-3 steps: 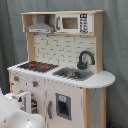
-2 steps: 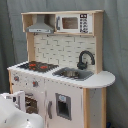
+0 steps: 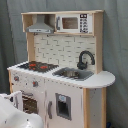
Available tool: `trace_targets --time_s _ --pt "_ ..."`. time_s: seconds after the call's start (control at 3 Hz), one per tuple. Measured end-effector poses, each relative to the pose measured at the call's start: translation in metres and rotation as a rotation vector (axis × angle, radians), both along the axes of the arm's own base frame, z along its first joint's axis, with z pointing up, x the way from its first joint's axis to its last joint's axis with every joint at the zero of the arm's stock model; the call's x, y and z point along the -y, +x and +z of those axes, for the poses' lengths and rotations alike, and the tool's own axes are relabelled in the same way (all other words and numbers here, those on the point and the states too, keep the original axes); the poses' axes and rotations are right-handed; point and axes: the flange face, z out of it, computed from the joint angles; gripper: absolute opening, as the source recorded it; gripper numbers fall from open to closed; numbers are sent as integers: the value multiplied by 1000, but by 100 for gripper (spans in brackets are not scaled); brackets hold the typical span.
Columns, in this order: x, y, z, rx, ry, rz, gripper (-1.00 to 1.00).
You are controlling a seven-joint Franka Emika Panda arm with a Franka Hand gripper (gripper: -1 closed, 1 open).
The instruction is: Play with the kitchen
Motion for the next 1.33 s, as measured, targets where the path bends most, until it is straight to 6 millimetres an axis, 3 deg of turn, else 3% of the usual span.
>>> trace_targets --time_s 0.33,1.33 --pt "-16 -23 9 36 -55 44 100" --pt "-62 -69 67 161 -206 155 100"
